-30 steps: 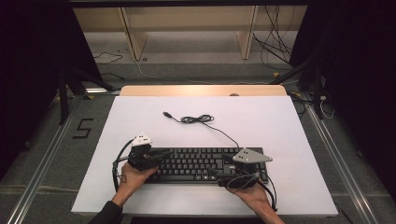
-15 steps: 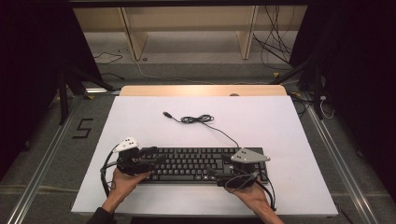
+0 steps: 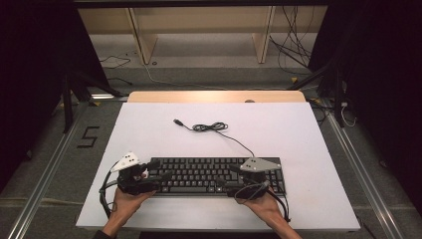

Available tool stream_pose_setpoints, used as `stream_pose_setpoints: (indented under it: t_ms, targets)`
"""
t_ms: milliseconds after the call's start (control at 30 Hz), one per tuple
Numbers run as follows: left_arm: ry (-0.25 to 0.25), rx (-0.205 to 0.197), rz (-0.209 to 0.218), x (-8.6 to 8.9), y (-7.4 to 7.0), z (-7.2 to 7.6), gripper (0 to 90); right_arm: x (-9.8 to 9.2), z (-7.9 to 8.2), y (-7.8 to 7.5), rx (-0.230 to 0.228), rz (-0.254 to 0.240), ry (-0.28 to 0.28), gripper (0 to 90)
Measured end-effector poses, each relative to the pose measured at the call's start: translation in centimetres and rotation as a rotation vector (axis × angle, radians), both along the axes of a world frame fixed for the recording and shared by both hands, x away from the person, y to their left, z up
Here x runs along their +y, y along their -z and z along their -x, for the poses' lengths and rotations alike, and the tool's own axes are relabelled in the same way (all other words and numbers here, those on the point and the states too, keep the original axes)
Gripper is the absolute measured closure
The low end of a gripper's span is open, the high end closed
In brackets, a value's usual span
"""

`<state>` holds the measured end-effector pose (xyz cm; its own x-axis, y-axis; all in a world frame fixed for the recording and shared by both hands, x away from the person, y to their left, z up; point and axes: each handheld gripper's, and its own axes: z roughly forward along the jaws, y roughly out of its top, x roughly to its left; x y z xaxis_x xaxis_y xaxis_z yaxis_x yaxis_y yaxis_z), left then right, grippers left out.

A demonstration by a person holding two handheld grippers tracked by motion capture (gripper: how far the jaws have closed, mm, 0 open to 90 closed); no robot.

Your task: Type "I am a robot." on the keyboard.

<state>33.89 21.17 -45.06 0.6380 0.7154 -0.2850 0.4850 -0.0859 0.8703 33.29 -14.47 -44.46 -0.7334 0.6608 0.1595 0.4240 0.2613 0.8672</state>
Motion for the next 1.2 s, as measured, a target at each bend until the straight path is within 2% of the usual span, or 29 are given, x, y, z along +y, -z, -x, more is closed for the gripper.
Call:
stream_pose_setpoints:
  t_ms: [167, 500, 633, 1200]
  targets:
    - [-0.014, 0.002, 0.007, 0.3, 0.1, 0.3, 27.7, 0.4, -0.3, 0.0, 0.005, 0.012, -0.017, 47.0]
    - [-0.030, -0.010, 0.013, 0.6, 0.1, 0.8, 27.0, 1.4, -0.8, 0.6, 0.040, 0.066, -0.051, 79.7]
    - [-0.033, -0.015, 0.012, 0.8, 0.1, 1.0, 26.9, 1.9, -1.2, 1.1, 0.054, 0.097, -0.056, 88.6]
    - [-0.032, -0.017, 0.005, 0.9, 0.4, 1.8, 26.8, 4.0, -2.1, 2.7, 0.101, 0.178, -0.082, 90.0]
